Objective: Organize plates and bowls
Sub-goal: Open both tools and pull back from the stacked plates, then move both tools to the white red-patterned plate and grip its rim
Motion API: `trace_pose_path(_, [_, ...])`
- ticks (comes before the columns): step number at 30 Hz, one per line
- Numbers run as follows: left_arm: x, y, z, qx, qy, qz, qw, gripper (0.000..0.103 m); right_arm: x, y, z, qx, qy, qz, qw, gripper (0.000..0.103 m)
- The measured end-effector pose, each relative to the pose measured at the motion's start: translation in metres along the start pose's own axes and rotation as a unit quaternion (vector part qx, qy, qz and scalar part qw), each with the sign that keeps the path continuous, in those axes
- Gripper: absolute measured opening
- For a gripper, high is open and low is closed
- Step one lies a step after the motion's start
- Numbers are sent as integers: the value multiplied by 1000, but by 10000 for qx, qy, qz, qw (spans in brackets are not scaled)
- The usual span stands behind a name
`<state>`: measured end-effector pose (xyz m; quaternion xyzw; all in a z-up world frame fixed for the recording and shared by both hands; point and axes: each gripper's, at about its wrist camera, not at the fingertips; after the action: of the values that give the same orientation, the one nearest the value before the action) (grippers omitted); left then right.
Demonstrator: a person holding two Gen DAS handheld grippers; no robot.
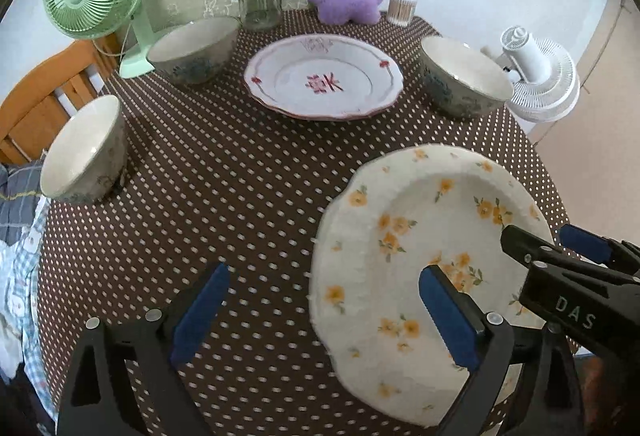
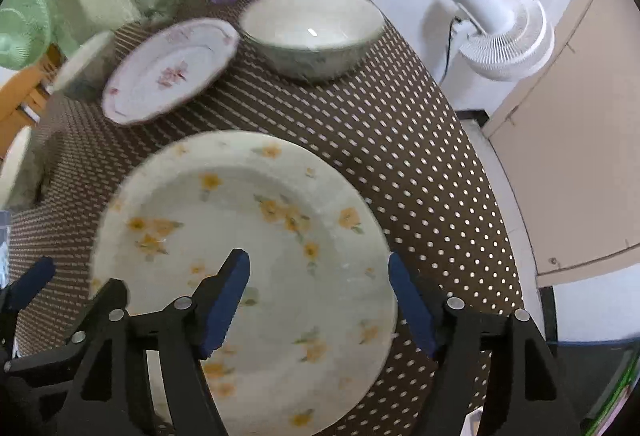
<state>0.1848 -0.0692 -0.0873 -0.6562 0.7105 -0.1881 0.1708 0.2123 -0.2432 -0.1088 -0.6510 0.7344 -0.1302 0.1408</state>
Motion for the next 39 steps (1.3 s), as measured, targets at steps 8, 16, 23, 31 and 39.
trace_pose_path(8, [-44,-19,-21,325,138,184,9992,97,-43,-4,-32,416,-7,365,9985,75])
trace_pose_path(16, [-72,-50,-24,638,157,108,9978,97,-68,-22,-43,743,-123,547,9957,75])
trace_pose_path(23, [-77,-78,-9,826,-26,55,9966,95,-75,-57,-24,856,-291,419,9950,75])
trace_pose_path(31, [-71,-110,41,591,-437,48,9973,87,-76,-100,19,836,-480,346,9947,75])
trace_pose_path(39, [-60,-127,89,345,-368,-29,9987,80,-85,-130,67,591,-537,209,9966,68])
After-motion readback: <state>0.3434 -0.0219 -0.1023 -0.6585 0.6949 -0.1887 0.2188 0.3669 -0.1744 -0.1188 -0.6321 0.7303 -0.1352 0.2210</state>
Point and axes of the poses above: each gripper's, at about its wrist camera, not at the fingertips, and z roughly the way its jaws point, x to its right, y to its underside, and after that the axes turned 3 degrees about -y, right-handed
